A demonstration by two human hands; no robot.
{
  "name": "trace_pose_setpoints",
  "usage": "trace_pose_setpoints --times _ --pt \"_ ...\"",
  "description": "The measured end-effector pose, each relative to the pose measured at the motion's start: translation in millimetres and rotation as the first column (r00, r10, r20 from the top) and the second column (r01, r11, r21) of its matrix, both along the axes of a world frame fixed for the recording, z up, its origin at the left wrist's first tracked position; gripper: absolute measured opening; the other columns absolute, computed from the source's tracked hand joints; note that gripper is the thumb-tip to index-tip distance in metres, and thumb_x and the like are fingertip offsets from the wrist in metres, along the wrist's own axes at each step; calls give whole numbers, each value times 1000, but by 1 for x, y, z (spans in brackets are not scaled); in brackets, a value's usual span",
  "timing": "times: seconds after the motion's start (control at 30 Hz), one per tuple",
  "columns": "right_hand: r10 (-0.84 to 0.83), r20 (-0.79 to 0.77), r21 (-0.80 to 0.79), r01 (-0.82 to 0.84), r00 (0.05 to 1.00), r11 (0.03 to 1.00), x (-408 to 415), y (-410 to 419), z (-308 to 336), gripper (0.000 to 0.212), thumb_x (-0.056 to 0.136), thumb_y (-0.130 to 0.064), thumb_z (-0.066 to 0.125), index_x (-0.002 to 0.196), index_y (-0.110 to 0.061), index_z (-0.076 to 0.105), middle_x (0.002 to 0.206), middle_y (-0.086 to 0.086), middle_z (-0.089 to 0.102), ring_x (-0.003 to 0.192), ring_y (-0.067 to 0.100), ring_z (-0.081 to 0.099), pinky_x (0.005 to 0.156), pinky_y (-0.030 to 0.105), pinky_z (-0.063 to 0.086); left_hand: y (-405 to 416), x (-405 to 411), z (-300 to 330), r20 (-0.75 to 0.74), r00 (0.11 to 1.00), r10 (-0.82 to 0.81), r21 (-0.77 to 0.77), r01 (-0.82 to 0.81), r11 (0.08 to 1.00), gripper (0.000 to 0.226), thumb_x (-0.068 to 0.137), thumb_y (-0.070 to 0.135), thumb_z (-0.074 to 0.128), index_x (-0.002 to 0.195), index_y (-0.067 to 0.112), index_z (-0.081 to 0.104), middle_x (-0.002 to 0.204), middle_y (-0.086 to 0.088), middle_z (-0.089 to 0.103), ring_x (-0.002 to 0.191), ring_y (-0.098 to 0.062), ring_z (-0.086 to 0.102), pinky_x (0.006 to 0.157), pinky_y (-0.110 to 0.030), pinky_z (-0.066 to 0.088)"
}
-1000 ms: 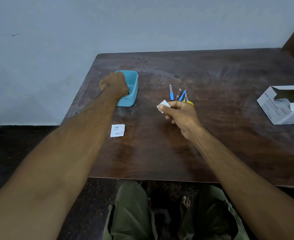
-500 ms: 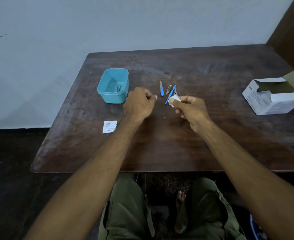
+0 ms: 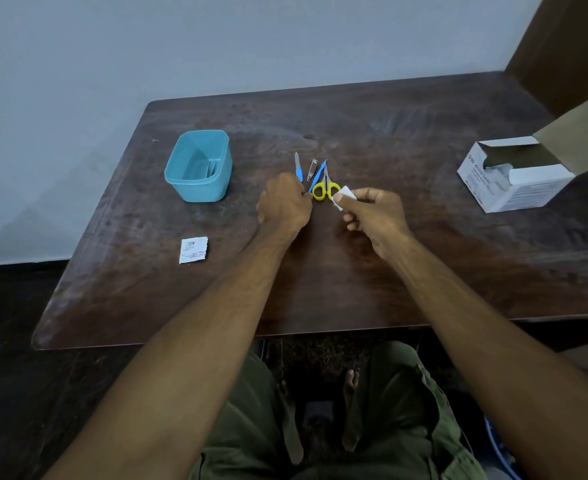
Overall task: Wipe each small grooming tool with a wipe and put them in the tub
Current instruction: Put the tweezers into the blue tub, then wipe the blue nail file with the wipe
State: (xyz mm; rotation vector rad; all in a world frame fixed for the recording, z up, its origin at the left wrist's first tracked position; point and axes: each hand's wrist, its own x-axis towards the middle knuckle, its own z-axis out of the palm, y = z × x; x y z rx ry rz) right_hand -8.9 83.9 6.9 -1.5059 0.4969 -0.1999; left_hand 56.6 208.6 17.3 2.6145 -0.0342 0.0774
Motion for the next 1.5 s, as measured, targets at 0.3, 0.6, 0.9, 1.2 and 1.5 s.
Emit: trace_pose_setpoints --times 0.3,0.6,0.9,1.2,1.5 --pt "-4 5 -4 4 1000 1000 0 0 -4 16 79 -13 78 87 -3 68 63 3 61 44 3 51 45 17 46 -14 4 2 7 999 38 142 -39 989 23 92 26 62 109 10 64 100 -7 67 91 -22 65 69 -33 53" --pt "14 32 55 -15 999 998 -5 2 3 12 81 -16 76 85 -7 69 66 1 60 49 4 51 48 17 46 7 -15 -4 -16 992 126 -310 -125 943 16 88 23 62 88 14 76 80 -2 74 68 -12 65 59 -25 47" --pt "166 47 91 -170 985 981 -18 25 25 9 80 -22 77 77 -21 69 77 -5 65 73 6 57 63 21 44 21 -73 -6 -199 980 6 -823 -171 541 16 90 14 63 75 10 68 61 0 62 53 -7 59 54 -19 52" --pt "118 56 59 -121 991 991 -27 37 35 22 74 -18 82 87 -15 65 76 -1 69 58 5 64 57 21 49 32 -100 1 -97 991 -87 -802 -26 597 13 91 12 63 85 4 71 66 -3 64 55 -6 60 55 -20 53" --pt "222 -22 63 -221 975 973 -37 39 43 12 78 -19 79 84 -17 69 70 -4 66 56 3 58 58 20 43 41 -109 7 -127 972 -197 -827 6 562 13 95 14 58 98 6 68 83 -4 70 65 -11 68 64 -25 58"
